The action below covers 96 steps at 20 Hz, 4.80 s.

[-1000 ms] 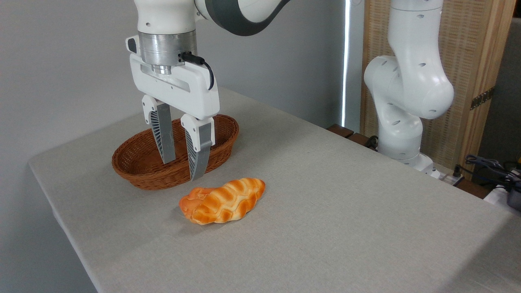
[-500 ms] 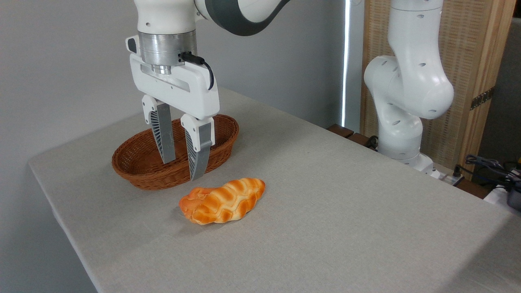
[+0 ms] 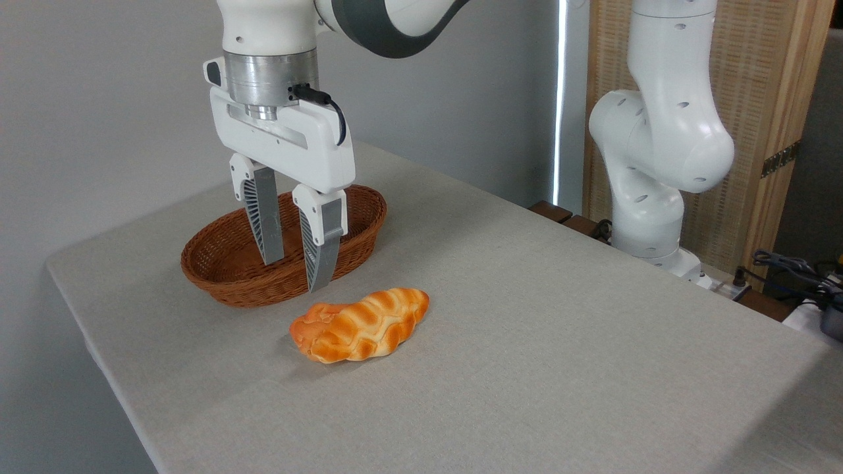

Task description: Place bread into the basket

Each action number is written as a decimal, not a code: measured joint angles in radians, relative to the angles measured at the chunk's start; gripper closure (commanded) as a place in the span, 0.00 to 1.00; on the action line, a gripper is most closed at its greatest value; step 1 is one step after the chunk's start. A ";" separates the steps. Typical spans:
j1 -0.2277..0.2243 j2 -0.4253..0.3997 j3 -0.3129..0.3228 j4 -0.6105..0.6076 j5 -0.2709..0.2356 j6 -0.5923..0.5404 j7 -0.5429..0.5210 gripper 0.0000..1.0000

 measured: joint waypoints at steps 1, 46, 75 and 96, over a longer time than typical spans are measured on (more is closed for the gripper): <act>0.000 0.000 0.000 0.000 0.000 0.000 0.000 0.00; -0.035 0.014 0.088 -0.253 0.022 -0.012 0.334 0.00; -0.027 0.050 0.099 -0.255 0.100 -0.011 0.359 0.60; -0.052 -0.001 -0.192 -0.064 -0.266 0.007 0.178 0.00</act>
